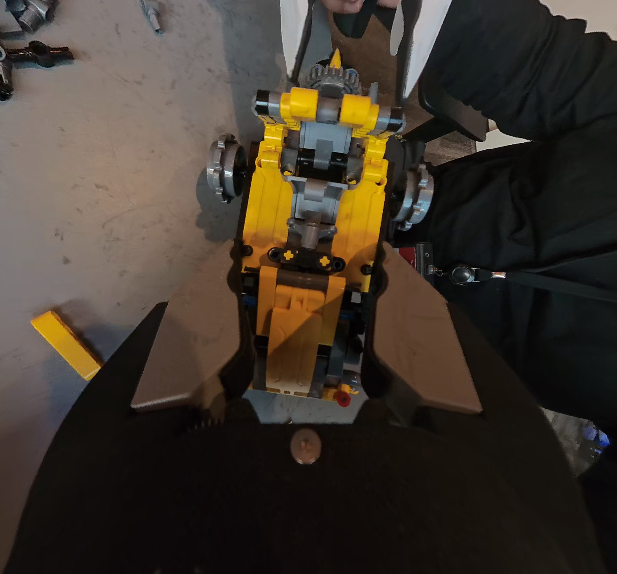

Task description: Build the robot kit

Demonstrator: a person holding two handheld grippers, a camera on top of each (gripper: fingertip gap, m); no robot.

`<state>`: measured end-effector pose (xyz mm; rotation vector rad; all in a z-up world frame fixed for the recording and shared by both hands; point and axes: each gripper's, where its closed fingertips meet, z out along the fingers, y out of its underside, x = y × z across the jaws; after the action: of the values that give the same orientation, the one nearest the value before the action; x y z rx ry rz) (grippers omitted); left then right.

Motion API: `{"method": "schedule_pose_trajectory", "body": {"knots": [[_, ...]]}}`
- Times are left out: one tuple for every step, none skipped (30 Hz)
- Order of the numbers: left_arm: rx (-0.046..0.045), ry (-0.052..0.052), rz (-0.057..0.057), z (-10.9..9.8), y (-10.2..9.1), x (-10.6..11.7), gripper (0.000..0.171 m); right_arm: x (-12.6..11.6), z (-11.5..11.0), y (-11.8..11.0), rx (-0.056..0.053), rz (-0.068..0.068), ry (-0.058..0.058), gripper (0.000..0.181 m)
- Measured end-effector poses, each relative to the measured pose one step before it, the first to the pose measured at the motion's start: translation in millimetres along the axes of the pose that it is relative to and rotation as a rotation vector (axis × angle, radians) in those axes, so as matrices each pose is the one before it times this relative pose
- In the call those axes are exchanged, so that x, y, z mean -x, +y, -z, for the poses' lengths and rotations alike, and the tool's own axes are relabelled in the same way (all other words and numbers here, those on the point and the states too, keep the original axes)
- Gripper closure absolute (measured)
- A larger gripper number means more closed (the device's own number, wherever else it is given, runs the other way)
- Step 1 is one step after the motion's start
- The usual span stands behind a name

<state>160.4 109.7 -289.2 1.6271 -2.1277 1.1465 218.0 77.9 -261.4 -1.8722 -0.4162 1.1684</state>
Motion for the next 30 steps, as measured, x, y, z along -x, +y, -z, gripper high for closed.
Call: {"method": "schedule_pose_trajectory", "body": {"knots": [[-0.00514,0.0051,0.0058,0.5,-0.64,0.27,0.095,-1.24,1.36,-1.59,-0.0026,0.0075,0.012,0.126],[-0.00529,0.0023,0.0043,0.31,-0.66,0.39,0.095,-1.53,1.38,-1.48,-0.0012,0.011,0.0154,0.124],[-0.0038,-0.0012,0.0012,0.16,-0.28,0.21,0.095,-0.83,0.85,-0.33,0.0066,0.011,0.0125,0.12],[-0.00195,-0.0056,-0.0025,-0.26,0.04,-0.06,0.095,1.17,-0.3,1.38,0.0179,0.0073,0.0003,0.114],[0.00025,-0.0111,-0.0089,-0.84,0.64,-0.38,0.095,1.71,-1.11,2.76,0.0276,0.0057,-0.0014,0.111],[0.00335,-0.0163,-0.0179,-1.15,1.49,-0.88,0.095,0.19,-1.56,3.27,0.0302,0.012,0.0116,0.11],[0.00539,-0.0231,-0.0253,-1.58,2.0,-1.06,0.095,-0.75,-2.15,4.43,0.0365,0.0177,0.0198,0.107],[0.0061,-0.0313,-0.0288,-2.06,2.15,-1.03,0.095,-0.97,-2.77,4.83,0.0381,0.0225,0.0244,0.103],[0.0082,-0.0351,-0.032,-2.55,2.5,-1.14,0.095,-0.18,-3.28,4.77,0.0354,0.028,0.0225,0.103],[0.00776,-0.0383,-0.0364,-2.68,2.68,-1.35,0.095,2.14,-3.91,4.29,0.0284,0.0371,0.015,0.104],[0.00593,-0.0419,-0.0359,-2.82,2.82,-1.24,0.095,5.25,-4.72,4.08,0.0207,0.0444,0.0036,0.107],[0.00478,-0.0481,-0.0359,-3.03,2.51,-1.01,0.094,5.05,-5.36,5.27,0.0273,0.0402,0.0093,0.109],[0.00993,-0.051,-0.0418,-3.4,3.36,-1.03,0.094,3.37,-5.64,6.47,0.034,0.0414,0.0228,0.112],[0.01317,-0.0543,-0.0478,-3.4,4.1,-0.89,0.094,2.95,-5.47,5.7,0.0262,0.047,0.0291,0.115],[0.00819,-0.0509,-0.0442,-3.14,3.57,-0.74,0.094,2.58,-4.99,4.8,0.0198,0.0411,0.029,0.118],[0.00299,-0.0436,-0.0364,-2.48,2.65,-0.62,0.094,0.87,-4.34,2.98,0.0118,0.0309,0.0347,0.119],[-0.00515,-0.0301,-0.0209,-1.33,1.32,-0.83,0.094,1.31,-3.57,1.71,0.0055,0.0246,0.0257,0.118],[-0.01673,-0.0041,0.0138,0.53,-0.36,-1.14,0.094,0.27,-2.41,0.74,0.0004,0.0188,0.0232,0.118],[-0.01895,-0.0038,0.0045,0.49,-0.23,-0.17,0.094,-1.27,-0.81,-0.17,-0.0016,0.0174,0.0268,0.121],[-0.0185,-0.0046,-0.012,0.28,-0.05,-0.15,0.094,-1.29,-0.1,0.25,0.002,0.0221,0.0198,0.125],[-0.01192,-0.0018,-0.0002,0.51,0.07,0.24,0.094,-0.47,-0.17,-0.57,-0.0021,0.0052,0.0068,0.125],[-0.00243,0.0012,0.0046,0.4,0.26,0.3,0.094,-0.1,-0.31,-0.36,-0.0029,-0.0042,-0.0007,0.125],[0.00153,-0.0007,-0.0012,0.0,0.23,0.1,0.094,0.12,-0.14,0.01,-0.0015,-0.0028,-0.004,0.125],[0.00104,-0.0013,-0.0015,-0.23,-0.1,0.05,0.094,-0.24,0.45,0.09,-0.0024,-0.0038,-0.0043,0.125],[0.00217,-0.0005,0.0007,-0.13,-0.09,0.2,0.094,-0.26,0.54,-0.02,-0.0041,-0.0092,-0.0059,0.125],[0.00089,-0.0011,-0.0003,-0.09,-0.09,0.33,0.094,-0.13,0.97,-0.56,-0.0075,-0.0131,-0.0072,0.125],[-0.0011,-0.0005,-0.0007,-0.13,-0.22,0.17,0.094,0.18,1.37,-1.78,-0.0141,-0.0111,-0.007,0.124],[-0.0006,-0.0017,-0.0031,-0.19,-0.29,0.03,0.094,0.41,1.33,-2.24,-0.0159,-0.0054,-0.0064,0.124],[-0.0014,-0.0027,-0.0036,-0.49,-0.57,0.13,0.093,-0.08,0.32,-0.62,-0.0044,-0.004,-0.0027,0.123],[-0.00149,-0.0024,-0.0054,-0.58,-0.52,0.21,0.094,-0.4,-0.6,0.42,0.0025,-0.0005,0.0002,0.123]]}}
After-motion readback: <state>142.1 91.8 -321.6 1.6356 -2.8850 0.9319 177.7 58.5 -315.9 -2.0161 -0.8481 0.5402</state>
